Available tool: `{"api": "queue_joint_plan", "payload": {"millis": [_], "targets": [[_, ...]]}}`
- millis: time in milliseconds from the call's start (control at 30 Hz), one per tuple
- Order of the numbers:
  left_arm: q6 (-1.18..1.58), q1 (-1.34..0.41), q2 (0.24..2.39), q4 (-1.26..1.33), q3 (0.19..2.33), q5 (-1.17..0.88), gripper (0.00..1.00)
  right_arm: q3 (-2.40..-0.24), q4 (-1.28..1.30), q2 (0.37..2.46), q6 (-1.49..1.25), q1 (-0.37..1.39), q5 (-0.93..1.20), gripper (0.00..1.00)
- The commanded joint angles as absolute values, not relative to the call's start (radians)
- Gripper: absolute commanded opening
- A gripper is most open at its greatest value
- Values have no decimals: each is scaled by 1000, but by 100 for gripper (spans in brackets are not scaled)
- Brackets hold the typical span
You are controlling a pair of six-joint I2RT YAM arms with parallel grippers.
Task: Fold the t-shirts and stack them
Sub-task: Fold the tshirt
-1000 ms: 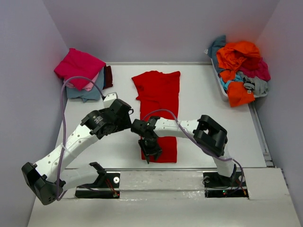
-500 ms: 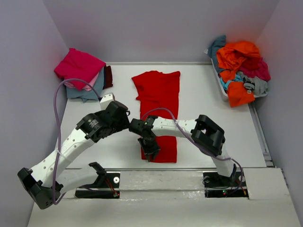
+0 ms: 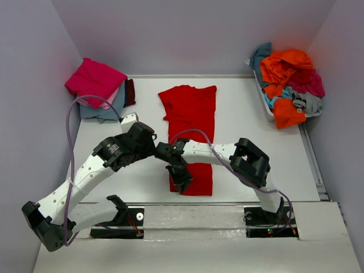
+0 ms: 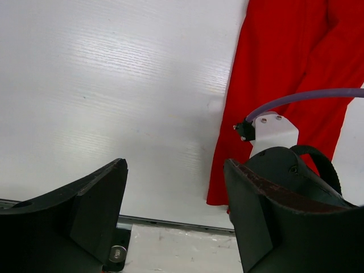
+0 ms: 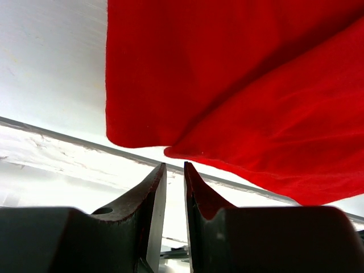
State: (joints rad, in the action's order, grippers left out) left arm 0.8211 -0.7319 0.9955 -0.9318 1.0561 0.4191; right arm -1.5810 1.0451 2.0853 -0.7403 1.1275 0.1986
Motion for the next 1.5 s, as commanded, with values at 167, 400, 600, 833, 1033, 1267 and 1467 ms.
{"api": "queue_joint_plan", "payload": {"millis": [167,400,600,833,1033,1267,1467], "targets": [[853,-735,942,-934,1054,457,80,-1626,1048,2129,-733,1141,199,25],[848,-735,931,-930,1063,454,80,-1657,1060,2158,-723,1141,201,25],[841,-735,943,-923,1069,445,80,-1709,1089,2167,-716,1141,189,26],[831,-735,951,-907,1057,439,80,-1736,1115,2180,-712,1141,189,31],[827,-735,951,-891,1046,430,80,-1744,1127,2194,-710,1141,183,32],[824,-735,953,-888,1043,428,80,-1749,1126,2212,-713,1141,175,31],[821,-735,950,-890,1042,426,80,-1753,1118,2232,-712,1141,175,31]]}}
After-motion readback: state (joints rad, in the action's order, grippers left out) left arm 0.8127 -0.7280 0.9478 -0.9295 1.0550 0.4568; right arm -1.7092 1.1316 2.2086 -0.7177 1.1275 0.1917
